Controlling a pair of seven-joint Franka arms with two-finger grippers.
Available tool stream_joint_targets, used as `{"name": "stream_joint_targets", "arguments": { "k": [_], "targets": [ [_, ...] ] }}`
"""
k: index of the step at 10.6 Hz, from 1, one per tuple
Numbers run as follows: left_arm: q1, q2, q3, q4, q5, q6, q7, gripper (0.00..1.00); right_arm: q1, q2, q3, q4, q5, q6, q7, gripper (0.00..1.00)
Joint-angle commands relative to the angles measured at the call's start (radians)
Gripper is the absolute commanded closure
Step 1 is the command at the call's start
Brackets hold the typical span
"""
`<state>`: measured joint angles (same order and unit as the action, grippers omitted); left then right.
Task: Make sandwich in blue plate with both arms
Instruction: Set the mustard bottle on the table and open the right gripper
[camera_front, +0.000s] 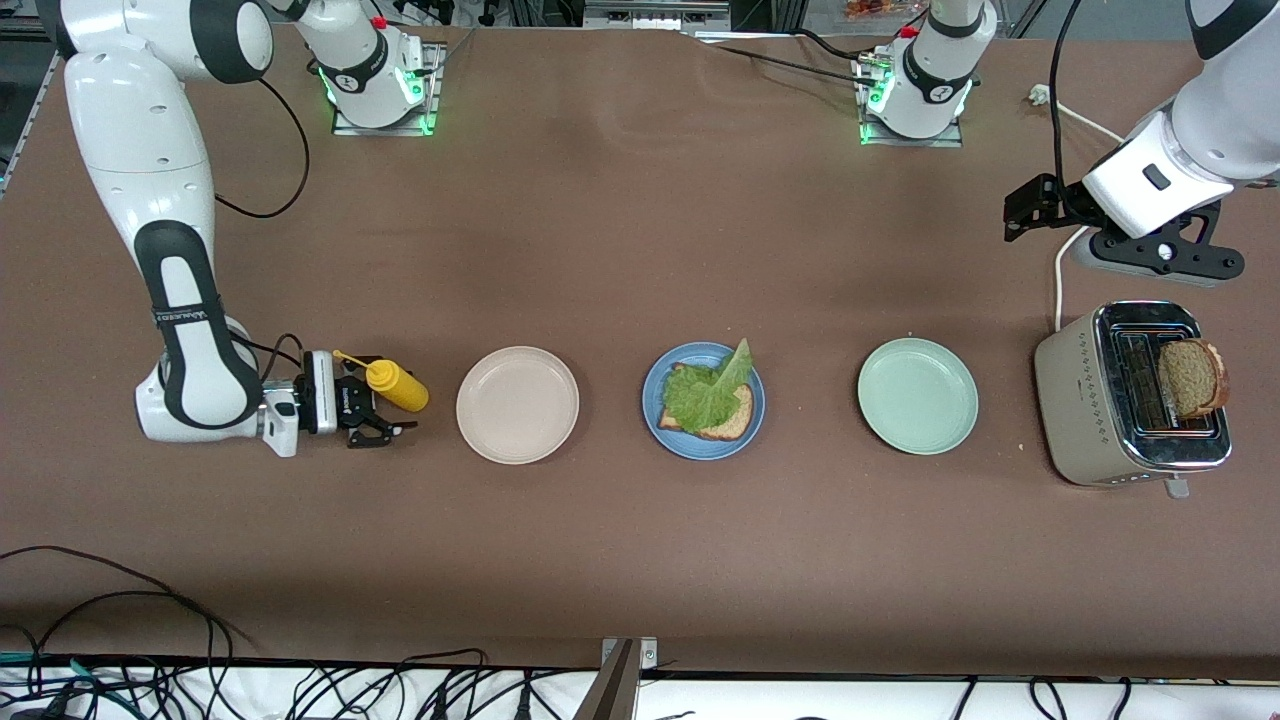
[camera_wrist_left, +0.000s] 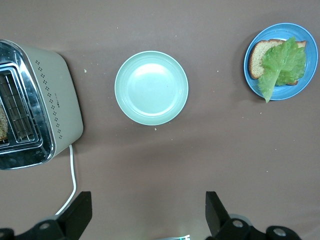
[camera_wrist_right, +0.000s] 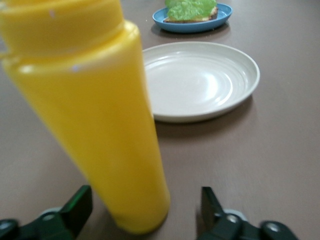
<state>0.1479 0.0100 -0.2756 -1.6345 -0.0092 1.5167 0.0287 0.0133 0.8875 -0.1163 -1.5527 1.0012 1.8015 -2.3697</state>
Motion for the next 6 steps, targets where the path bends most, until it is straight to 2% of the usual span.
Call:
{"name": "stream_joint_targets", "arguments": {
  "k": [1, 4, 6],
  "targets": [
    [0.002, 0.005, -0.001, 0.021, -0.018, -0.009, -0.004, 0.0, -0.009, -0.001, -0.045, 0.017, -0.047, -0.013, -0.039, 0.0],
    [0.002, 0.005, -0.001, 0.021, -0.018, -0.009, -0.004, 0.0, -0.009, -0.031, -0.1, 0.022, -0.125, -0.013, -0.033, 0.0],
    [0.002, 0.007, -0.001, 0.021, -0.018, -0.009, -0.004, 0.0, 0.0, -0.086, -0.135, 0.02, -0.177, -0.01, 0.001, 0.0]
  ]
}}
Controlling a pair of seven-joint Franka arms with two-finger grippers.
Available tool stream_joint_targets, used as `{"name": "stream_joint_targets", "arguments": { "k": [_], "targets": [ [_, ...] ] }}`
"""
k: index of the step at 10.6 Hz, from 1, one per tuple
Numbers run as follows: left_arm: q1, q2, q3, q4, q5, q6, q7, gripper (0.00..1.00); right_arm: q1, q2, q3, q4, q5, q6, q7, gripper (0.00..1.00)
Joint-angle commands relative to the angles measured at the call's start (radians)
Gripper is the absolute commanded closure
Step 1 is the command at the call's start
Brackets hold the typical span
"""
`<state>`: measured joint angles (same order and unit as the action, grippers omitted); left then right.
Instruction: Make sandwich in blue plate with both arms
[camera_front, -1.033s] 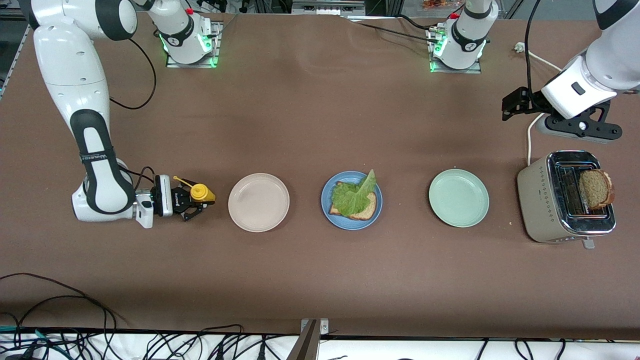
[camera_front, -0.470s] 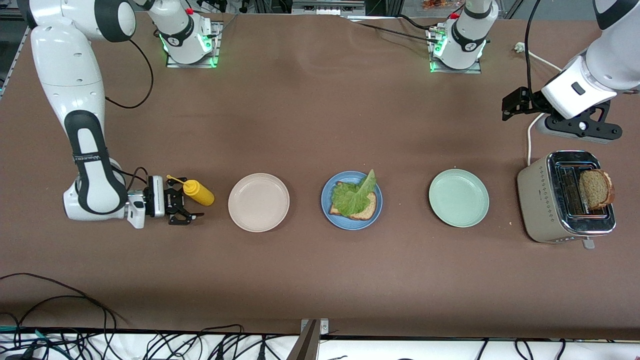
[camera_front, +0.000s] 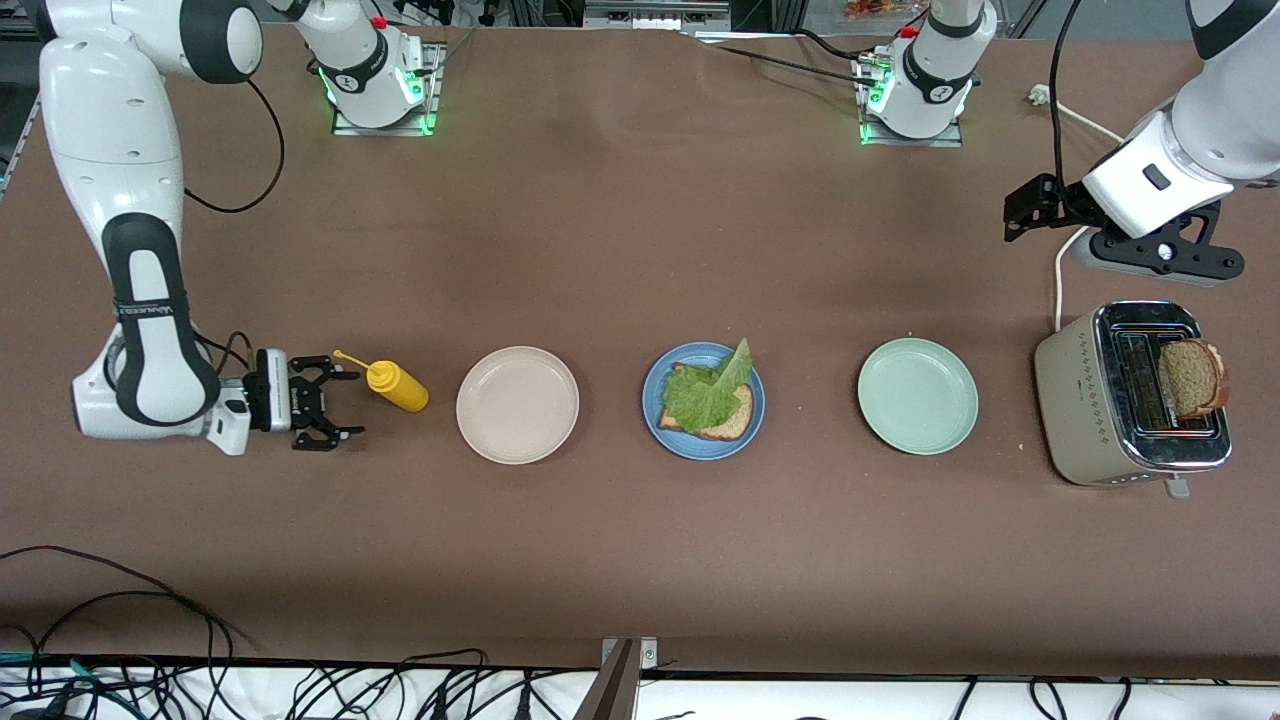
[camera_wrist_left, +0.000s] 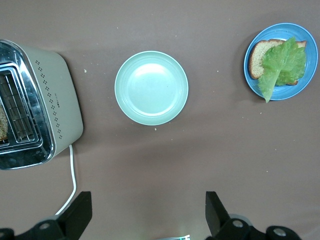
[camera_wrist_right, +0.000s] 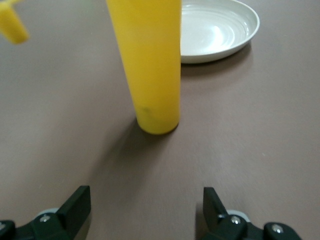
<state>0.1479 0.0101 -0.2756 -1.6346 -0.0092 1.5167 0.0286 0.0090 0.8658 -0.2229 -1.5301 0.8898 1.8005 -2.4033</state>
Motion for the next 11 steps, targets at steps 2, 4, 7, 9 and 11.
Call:
{"name": "stream_joint_targets", "arguments": {
  "k": [2, 4, 7, 9, 11],
  "targets": [
    [0.002, 0.005, -0.001, 0.021, -0.018, -0.009, -0.004, 0.0, 0.005, -0.132, -0.032, -0.005, -0.164, -0.009, 0.178, 0.0],
    [0.002, 0.005, -0.001, 0.021, -0.018, -0.009, -0.004, 0.0, 0.011, -0.201, -0.03, -0.015, -0.236, -0.009, 0.38, 0.0],
    [0.002, 0.007, -0.001, 0.021, -0.018, -0.009, -0.004, 0.0, 0.057, -0.322, -0.021, -0.05, -0.363, -0.009, 0.695, 0.0],
    [0.002, 0.005, -0.001, 0.021, -0.018, -0.009, -0.006, 0.0, 0.066, -0.407, 0.011, -0.087, -0.432, -0.004, 0.891, 0.0],
    [0.002, 0.007, -0.001, 0.021, -0.018, -0.01, -0.006, 0.0, 0.066, -0.482, 0.045, -0.107, -0.494, -0.006, 1.121, 0.0]
  ]
}}
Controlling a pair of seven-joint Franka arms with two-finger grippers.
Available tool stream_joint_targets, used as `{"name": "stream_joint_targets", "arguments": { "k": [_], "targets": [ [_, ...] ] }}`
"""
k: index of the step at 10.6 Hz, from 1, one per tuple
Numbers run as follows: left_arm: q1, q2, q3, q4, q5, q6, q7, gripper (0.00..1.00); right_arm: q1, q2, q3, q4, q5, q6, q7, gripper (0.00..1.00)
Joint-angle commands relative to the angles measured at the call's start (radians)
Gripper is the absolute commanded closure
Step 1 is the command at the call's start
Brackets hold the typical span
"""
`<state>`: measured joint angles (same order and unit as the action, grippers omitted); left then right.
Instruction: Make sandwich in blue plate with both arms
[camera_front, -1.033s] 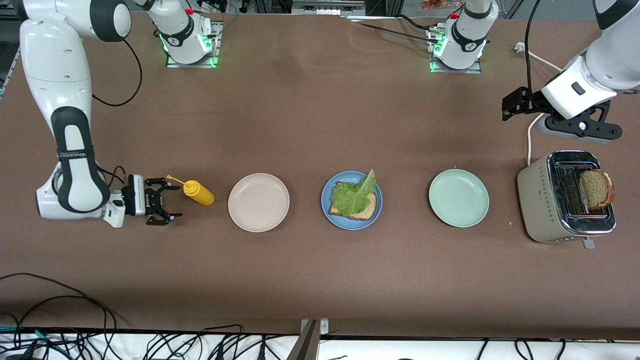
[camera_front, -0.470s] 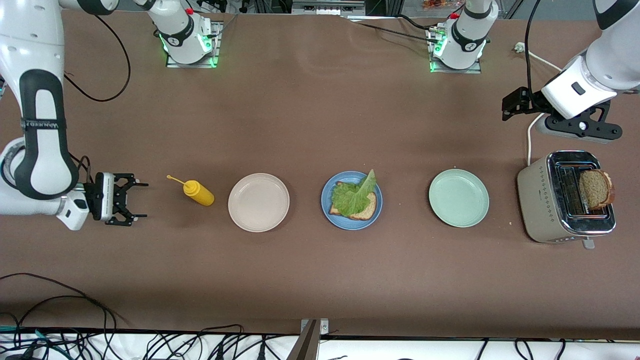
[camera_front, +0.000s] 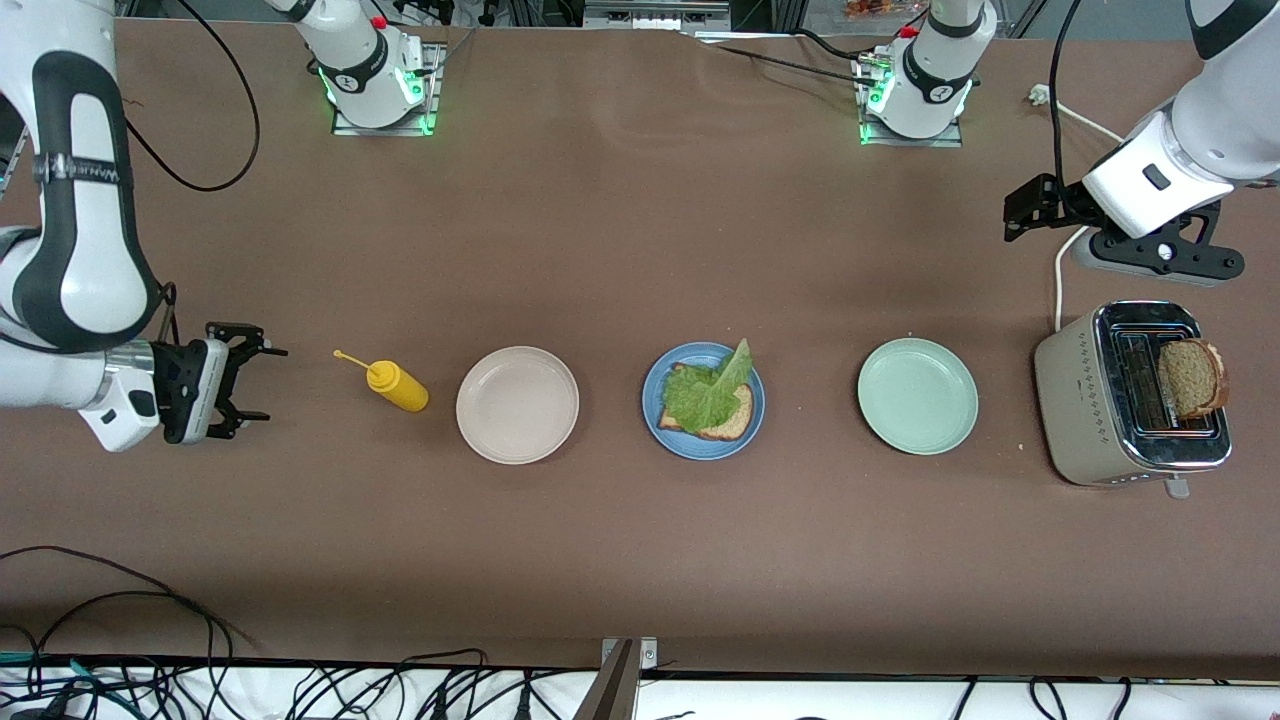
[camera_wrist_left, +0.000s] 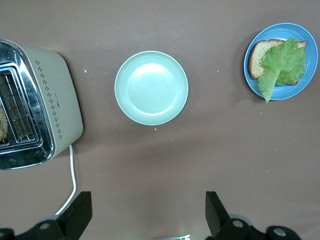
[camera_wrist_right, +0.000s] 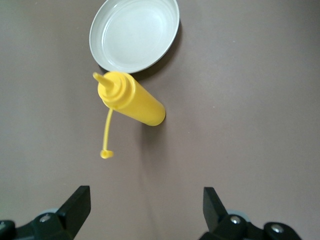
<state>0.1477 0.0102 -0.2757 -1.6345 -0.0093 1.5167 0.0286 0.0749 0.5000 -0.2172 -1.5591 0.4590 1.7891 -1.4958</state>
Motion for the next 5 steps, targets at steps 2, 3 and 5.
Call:
{"name": "stream_joint_targets", "arguments": {
  "k": [2, 3, 5],
  "targets": [
    [0.003, 0.007, 0.0, 0.021, -0.018, -0.009, -0.006, 0.0, 0.0, -0.182, 0.079, -0.079, -0.103, 0.003, 0.464, 0.0],
    [0.003, 0.005, 0.0, 0.021, -0.018, -0.009, -0.006, 0.0, 0.0, -0.211, 0.094, -0.081, -0.13, 0.003, 0.562, 0.0],
    [0.003, 0.005, 0.0, 0.021, -0.018, -0.009, -0.006, 0.0, 0.002, -0.277, 0.127, -0.102, -0.17, 0.003, 0.726, 0.0]
  ]
}}
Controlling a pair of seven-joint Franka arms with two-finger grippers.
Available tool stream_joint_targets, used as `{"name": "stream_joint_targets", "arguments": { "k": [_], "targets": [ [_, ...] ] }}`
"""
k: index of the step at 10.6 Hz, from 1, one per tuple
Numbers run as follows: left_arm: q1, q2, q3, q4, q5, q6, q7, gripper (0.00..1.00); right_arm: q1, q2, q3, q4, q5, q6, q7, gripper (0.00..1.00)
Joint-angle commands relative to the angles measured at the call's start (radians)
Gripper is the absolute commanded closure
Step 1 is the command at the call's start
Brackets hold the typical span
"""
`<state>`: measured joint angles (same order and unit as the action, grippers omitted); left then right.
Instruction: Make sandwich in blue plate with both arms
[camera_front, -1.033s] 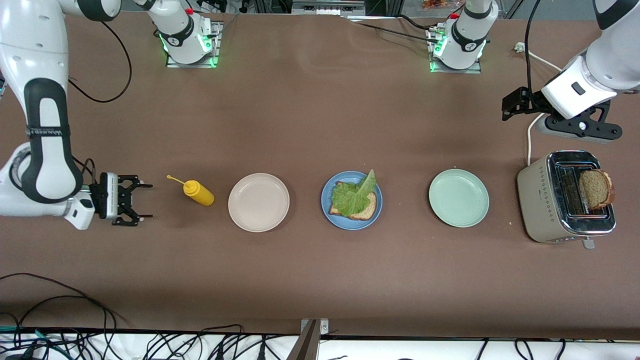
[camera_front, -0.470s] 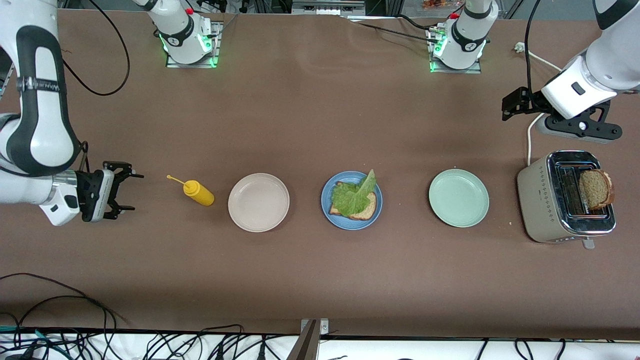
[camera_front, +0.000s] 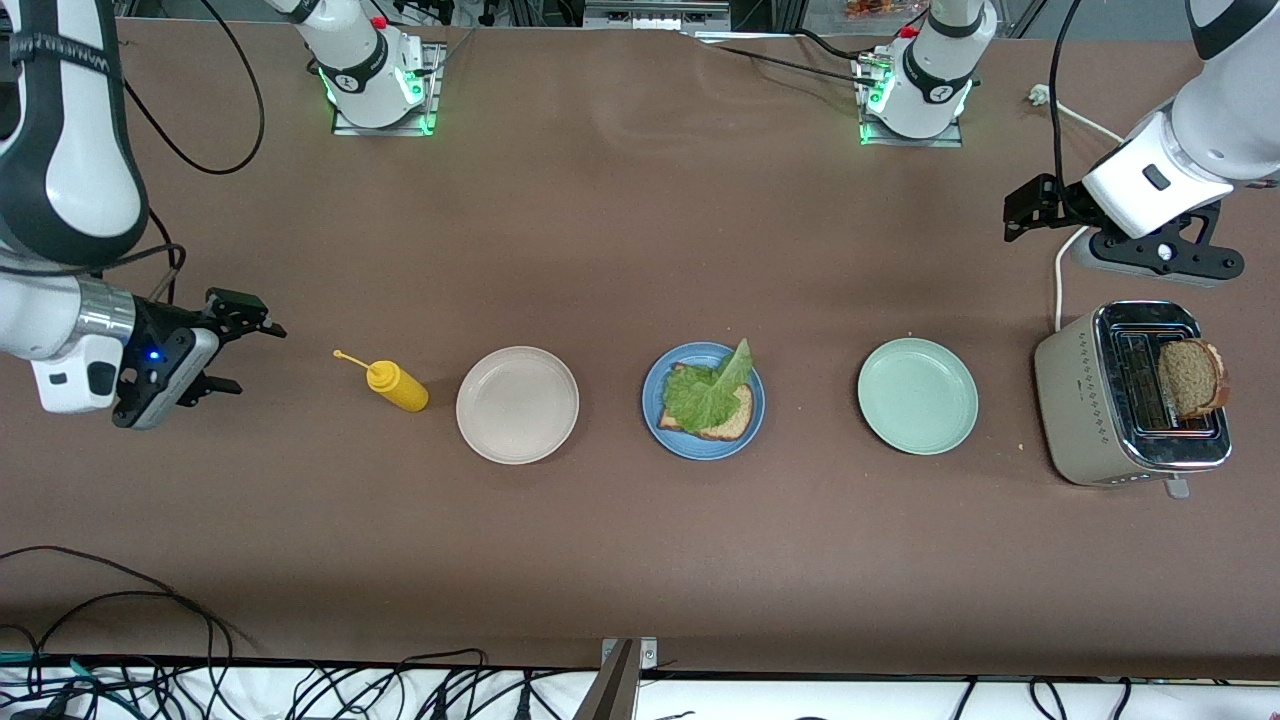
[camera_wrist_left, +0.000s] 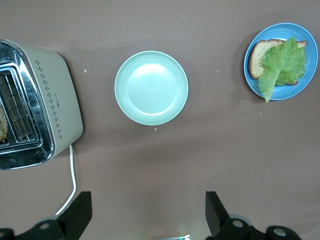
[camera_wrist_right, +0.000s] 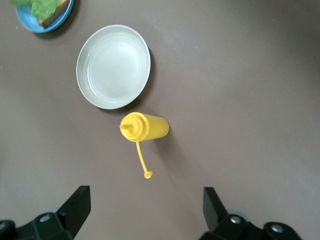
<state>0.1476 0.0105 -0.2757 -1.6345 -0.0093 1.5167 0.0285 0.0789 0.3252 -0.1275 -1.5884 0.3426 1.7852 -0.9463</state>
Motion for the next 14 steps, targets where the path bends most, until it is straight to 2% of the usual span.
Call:
{"name": "stream_joint_targets", "arguments": {
  "k": [1, 3, 4, 8, 12, 13, 14],
  "targets": [
    [0.003, 0.006, 0.0, 0.021, -0.018, -0.009, -0.006, 0.0, -0.002, -0.141, 0.06, -0.09, -0.072, 0.007, 0.27, 0.0],
    [0.003, 0.005, 0.0, 0.021, -0.018, -0.009, -0.006, 0.0, -0.002, -0.204, 0.124, -0.087, -0.147, -0.035, 0.444, 0.0],
    [0.003, 0.006, 0.0, 0.021, -0.018, -0.009, -0.006, 0.0, -0.002, -0.23, 0.135, -0.084, -0.166, -0.055, 0.49, 0.0],
    [0.003, 0.005, 0.0, 0.021, -0.018, -0.009, -0.006, 0.0, -0.004, -0.25, 0.124, -0.016, -0.206, -0.211, 0.504, 0.0],
    [0.003, 0.006, 0.0, 0.021, -0.018, -0.009, -0.006, 0.0, -0.007, -0.253, 0.126, 0.007, -0.215, -0.208, 0.52, 0.0],
    [0.003, 0.005, 0.0, 0.021, -0.018, -0.009, -0.006, 0.0, -0.004, -0.28, 0.144, -0.005, -0.27, -0.193, 0.634, 0.0],
    [0.003, 0.006, 0.0, 0.021, -0.018, -0.009, -0.006, 0.0, -0.005, -0.307, 0.191, -0.048, -0.33, -0.166, 0.75, 0.0]
  ]
}}
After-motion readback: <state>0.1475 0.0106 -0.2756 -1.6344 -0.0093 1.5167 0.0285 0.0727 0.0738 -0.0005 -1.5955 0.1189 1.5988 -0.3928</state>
